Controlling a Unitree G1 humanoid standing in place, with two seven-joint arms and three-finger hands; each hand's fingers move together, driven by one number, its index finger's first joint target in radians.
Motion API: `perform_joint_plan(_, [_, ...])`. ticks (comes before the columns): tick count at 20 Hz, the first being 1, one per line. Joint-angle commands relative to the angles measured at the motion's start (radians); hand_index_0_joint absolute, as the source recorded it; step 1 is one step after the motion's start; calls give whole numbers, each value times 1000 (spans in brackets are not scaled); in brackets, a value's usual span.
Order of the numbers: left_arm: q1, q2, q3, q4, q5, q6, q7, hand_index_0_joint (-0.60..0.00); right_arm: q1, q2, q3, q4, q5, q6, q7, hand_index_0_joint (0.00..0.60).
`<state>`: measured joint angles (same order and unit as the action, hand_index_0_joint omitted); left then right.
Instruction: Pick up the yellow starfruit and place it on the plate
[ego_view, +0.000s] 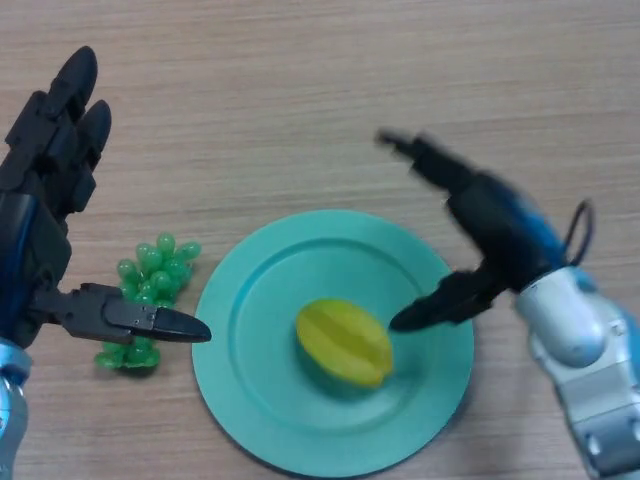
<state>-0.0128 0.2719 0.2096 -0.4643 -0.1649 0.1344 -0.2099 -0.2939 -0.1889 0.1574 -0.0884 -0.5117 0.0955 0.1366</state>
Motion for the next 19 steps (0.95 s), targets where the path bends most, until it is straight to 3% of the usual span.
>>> perform_joint_plan(1, [-31,26,25,-76,13,-68,23,0,-48,-1,-63,-110,50,-82,-24,0])
perform_joint_plan(7, [-24,11,-3,-87,3,-59,27,0,105,-20,-127,-413,364,124,85,0])
perform_joint_plan(10, [-25,12,-8,-82,7,-49,19,0,227,-52,-192,-450,505,50,99,0])
perform_joint_plan(19, [-14,12,3,-103,6,-50,5,0,242,-59,-237,-524,521,75,12,0])
